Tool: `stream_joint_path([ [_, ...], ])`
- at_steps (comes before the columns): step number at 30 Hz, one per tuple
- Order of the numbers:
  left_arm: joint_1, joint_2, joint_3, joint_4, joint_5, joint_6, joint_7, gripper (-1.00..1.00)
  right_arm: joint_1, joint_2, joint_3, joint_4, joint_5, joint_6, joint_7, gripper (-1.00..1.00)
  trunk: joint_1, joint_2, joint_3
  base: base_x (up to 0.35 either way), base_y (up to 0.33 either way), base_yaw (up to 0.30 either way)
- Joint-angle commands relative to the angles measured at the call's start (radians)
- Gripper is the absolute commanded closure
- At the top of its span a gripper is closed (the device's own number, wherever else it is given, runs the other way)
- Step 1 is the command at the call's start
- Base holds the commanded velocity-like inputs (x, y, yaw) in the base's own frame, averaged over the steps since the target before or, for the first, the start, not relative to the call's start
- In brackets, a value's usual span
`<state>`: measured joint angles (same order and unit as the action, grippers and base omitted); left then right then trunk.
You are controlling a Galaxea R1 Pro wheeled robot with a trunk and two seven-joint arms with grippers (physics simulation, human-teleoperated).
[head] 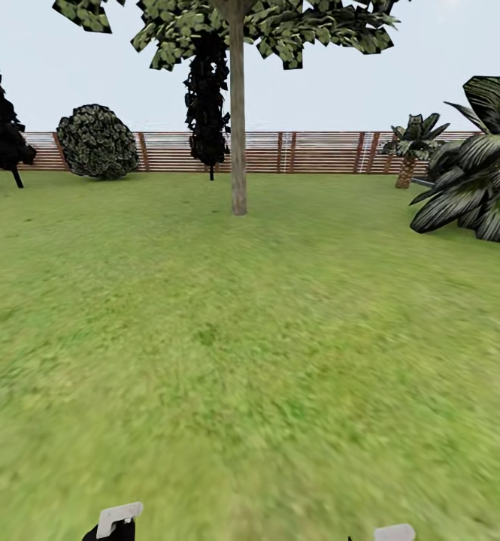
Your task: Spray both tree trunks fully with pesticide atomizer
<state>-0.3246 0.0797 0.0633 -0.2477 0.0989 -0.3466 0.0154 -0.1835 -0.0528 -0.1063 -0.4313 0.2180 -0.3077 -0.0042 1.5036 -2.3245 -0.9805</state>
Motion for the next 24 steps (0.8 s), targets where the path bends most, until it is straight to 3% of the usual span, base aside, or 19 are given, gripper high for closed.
stream_joint_path([
  [1,-0.001,0.000,-0.002,0.001,0.010,-0.003,-0.001,1.00,-0.001,0.001,-0.006,0.001,0.011,-0.004,0.000,-1.00,0.000,0.000,-0.001,0.339,0.000,0.000],
  [24,-0.001,0.000,-0.002,0.001,0.012,-0.002,-0.001,1.00,-0.001,0.001,-0.005,0.002,0.011,-0.004,0.000,-1.00,0.000,0.000,-0.001,0.339,0.000,0.000],
])
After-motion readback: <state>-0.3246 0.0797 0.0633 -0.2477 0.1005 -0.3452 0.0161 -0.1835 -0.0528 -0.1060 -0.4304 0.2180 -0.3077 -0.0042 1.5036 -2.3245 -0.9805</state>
